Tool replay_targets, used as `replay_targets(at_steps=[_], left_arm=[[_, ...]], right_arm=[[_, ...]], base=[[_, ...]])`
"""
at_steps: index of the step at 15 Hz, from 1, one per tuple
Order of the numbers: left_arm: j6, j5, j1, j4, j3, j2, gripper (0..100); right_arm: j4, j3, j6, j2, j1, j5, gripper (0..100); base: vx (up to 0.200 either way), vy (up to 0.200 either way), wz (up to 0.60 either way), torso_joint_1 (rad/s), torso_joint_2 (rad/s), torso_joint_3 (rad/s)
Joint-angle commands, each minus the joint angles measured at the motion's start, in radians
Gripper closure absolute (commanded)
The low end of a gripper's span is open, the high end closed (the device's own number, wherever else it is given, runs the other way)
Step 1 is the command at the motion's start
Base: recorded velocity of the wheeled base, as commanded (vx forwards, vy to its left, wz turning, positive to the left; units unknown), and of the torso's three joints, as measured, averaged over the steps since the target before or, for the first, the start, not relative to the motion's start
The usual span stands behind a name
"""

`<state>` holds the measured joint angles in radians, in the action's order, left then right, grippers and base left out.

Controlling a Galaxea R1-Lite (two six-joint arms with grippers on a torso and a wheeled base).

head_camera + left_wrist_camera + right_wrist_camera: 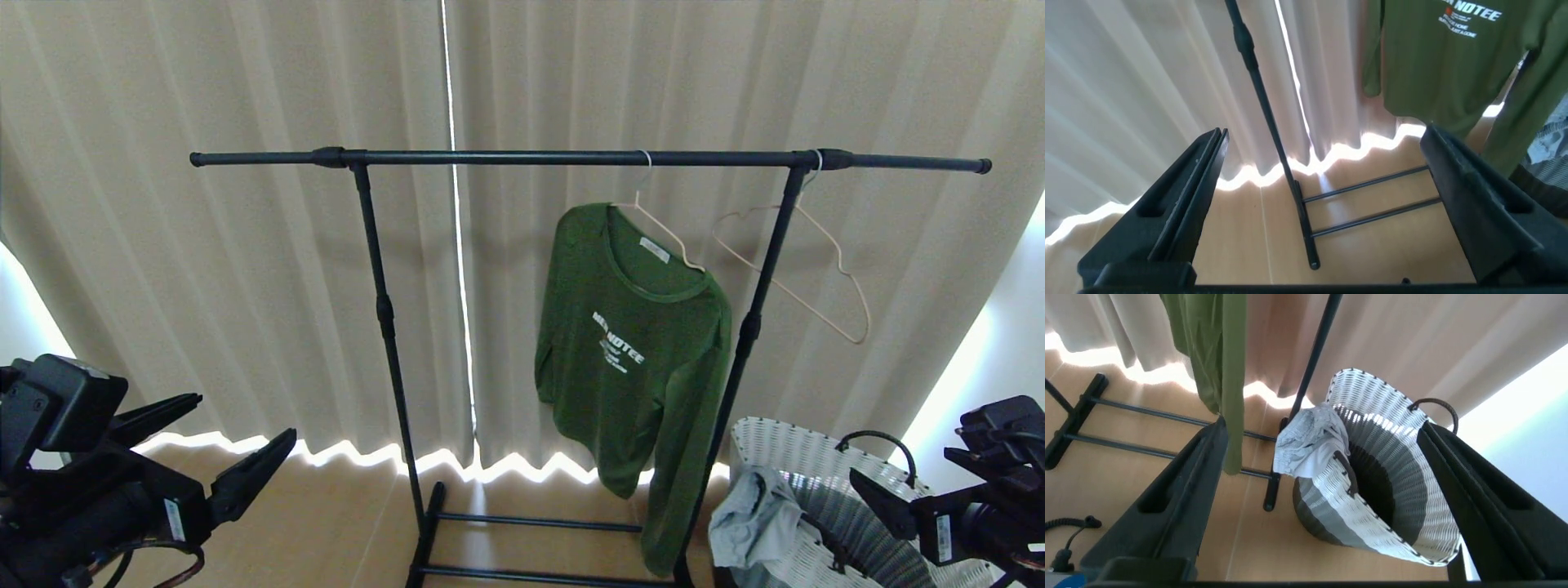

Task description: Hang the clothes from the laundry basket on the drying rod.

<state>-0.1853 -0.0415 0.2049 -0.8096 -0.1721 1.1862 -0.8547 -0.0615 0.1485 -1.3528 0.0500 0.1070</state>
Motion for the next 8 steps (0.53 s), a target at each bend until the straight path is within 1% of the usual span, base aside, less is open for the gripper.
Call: replay_targets(at_steps=[1, 6, 8], left_arm=[[0.0, 0.0, 0.001, 0.0, 0.002, 0.004, 0], [0.0, -0.001, 0.005, 0.0, 0.003, 0.009, 0], [0.0, -0.001, 0.005, 0.0, 0.005, 0.009, 0]], right_arm=[[-0.003, 0.006, 0.002, 0.001, 0.001, 0.0, 0], [-0.003, 0.008, 0.002, 0.001, 0.002, 0.0, 0], [-0.003, 0.009, 0.002, 0.003, 0.002, 0.0, 0]], base=[[0.0, 0.0, 0.0, 0.0, 0.0, 0.0], [0.0, 0.0, 0.0, 0.0, 0.0, 0.0], [0.0, 0.0, 0.0, -0.105, 0.26, 0.144]])
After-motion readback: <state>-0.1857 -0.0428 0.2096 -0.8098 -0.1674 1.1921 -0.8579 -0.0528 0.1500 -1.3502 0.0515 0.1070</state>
